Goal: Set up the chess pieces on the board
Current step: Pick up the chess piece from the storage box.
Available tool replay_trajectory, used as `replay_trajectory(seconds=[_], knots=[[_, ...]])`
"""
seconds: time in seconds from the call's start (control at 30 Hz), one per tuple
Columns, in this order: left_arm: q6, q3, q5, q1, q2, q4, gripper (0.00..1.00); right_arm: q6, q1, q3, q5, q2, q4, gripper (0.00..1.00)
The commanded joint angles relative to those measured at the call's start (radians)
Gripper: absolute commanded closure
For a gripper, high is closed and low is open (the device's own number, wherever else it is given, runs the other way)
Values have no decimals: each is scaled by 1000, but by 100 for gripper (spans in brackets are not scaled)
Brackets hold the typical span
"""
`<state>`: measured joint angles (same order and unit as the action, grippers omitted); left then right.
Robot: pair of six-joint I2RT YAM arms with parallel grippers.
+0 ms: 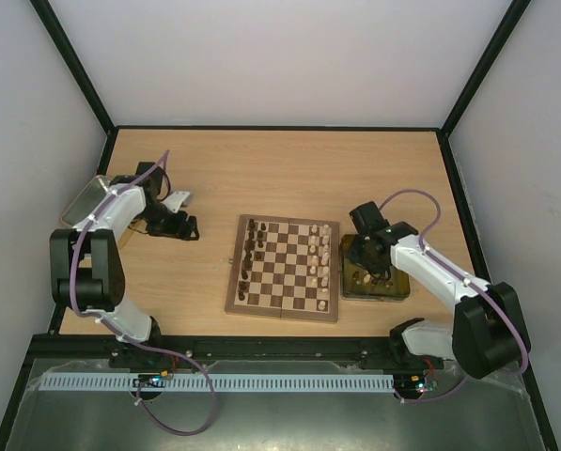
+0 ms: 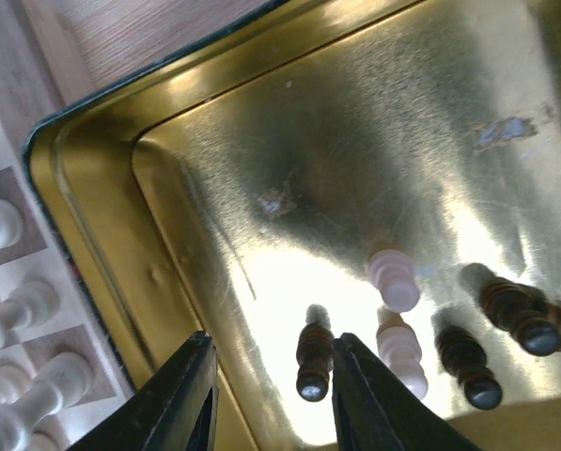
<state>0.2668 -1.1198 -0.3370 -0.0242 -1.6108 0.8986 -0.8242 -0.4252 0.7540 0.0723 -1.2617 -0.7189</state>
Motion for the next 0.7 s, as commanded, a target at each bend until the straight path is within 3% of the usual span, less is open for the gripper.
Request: replay_trajectory(seconds=[0.0, 0.67], knots=[[-65, -22, -24, 58, -10, -21, 18, -17, 5, -46, 56, 43, 32, 68], [-91, 22, -13, 107, -17, -65, 17, 9, 6, -51, 89, -3, 55, 68]])
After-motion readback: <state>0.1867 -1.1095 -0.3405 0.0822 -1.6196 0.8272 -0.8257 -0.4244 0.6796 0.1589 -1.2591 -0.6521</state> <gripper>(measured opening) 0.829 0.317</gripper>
